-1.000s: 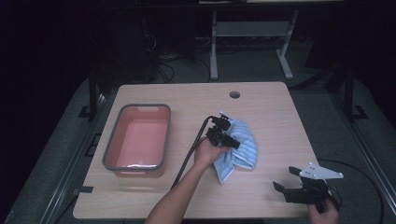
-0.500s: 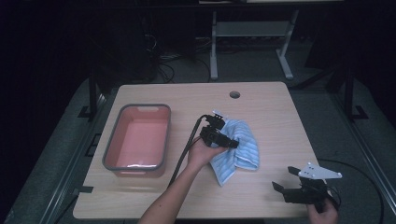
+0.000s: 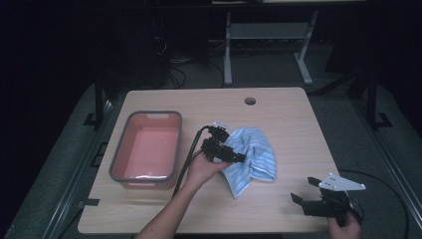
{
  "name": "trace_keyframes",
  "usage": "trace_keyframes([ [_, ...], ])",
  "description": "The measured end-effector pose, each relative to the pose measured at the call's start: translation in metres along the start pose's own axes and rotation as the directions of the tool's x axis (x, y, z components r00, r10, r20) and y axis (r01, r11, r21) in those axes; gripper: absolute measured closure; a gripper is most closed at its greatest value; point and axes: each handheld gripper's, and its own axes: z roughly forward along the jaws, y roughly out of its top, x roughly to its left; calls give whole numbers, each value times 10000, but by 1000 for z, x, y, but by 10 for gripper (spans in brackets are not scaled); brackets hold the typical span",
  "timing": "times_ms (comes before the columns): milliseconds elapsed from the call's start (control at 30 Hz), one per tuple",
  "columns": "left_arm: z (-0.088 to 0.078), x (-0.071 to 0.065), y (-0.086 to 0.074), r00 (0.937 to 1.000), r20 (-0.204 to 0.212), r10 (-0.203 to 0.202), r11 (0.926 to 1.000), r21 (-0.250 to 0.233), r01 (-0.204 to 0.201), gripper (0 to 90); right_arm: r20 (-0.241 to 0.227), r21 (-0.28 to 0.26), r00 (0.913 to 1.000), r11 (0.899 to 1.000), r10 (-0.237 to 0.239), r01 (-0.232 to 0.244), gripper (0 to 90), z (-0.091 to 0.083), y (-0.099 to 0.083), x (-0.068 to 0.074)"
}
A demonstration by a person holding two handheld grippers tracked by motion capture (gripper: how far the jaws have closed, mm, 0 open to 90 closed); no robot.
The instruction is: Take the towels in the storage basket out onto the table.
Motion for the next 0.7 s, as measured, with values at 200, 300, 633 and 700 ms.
trace_keyframes([
  [200,-8,4,-17,9999,33,-132,9998,-115,132,325,43,-11,10000,10000,-18,18,137,-1,0,-2],
  [300,-13,4,-22,9999,59,-134,9997,-194,135,306,58,9,10000,10000,35,-35,138,-1,0,-2],
  [633,-26,-2,-41,10000,75,49,9991,-429,-46,288,67,27,10000,10000,-14,13,137,-1,0,-2],
  [700,-28,-4,-47,9998,181,-5,9985,-539,15,284,82,47,10000,10000,7,-7,137,-1,-1,-2],
])
